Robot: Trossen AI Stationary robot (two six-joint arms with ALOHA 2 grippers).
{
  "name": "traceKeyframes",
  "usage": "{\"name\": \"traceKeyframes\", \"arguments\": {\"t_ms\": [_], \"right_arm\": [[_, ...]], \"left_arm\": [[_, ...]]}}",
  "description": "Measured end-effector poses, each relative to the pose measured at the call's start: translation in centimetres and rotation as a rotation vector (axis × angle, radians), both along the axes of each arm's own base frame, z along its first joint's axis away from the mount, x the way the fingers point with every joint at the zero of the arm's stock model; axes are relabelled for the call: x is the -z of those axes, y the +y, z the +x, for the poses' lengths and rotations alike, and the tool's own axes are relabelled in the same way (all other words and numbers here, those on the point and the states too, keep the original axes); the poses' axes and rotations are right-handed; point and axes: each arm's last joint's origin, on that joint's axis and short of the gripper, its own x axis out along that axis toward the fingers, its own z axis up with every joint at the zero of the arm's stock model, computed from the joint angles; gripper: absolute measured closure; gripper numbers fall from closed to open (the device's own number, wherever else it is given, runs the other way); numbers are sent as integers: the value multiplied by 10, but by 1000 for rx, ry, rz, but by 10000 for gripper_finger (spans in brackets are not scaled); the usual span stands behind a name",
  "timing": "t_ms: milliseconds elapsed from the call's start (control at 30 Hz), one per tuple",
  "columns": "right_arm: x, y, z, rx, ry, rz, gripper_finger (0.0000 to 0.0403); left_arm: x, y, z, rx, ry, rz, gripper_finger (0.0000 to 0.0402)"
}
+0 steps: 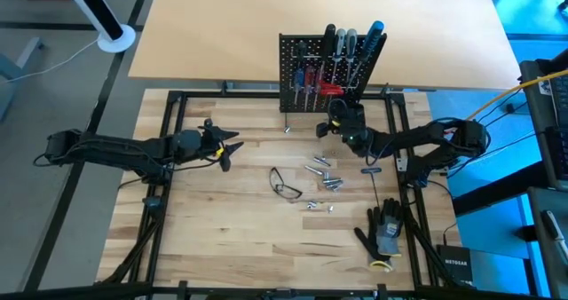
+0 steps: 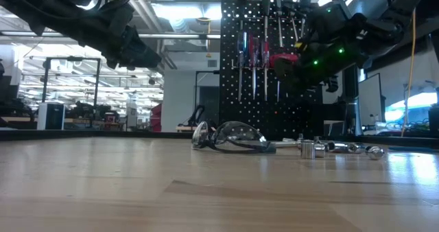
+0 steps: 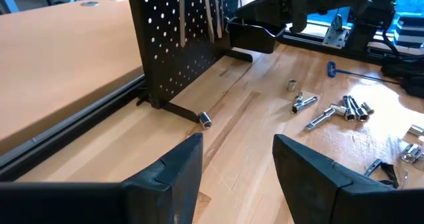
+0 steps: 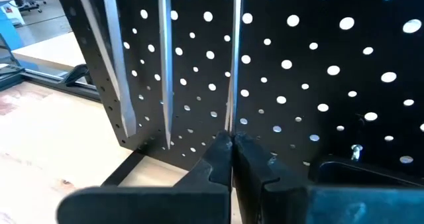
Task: Hang tools onto peg board
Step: Hang the red allen wrench on the peg board
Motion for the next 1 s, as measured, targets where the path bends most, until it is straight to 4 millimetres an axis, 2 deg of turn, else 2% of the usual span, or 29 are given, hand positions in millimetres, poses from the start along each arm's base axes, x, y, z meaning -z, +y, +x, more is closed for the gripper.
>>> {"name": "traceKeyframes", "arguments": {"t_ms": [600, 833, 1000], "right_arm": [[-2, -1, 2, -36, -15, -10, 397], [5, -16, -1, -14, 1, 9, 396], [6, -17, -1, -11, -2, 8, 396]], "left_arm": [[0, 0, 0, 0, 1, 3, 229], [0, 0, 0, 0, 1, 3, 229], [0, 0, 0, 5, 9, 19, 229]]}}
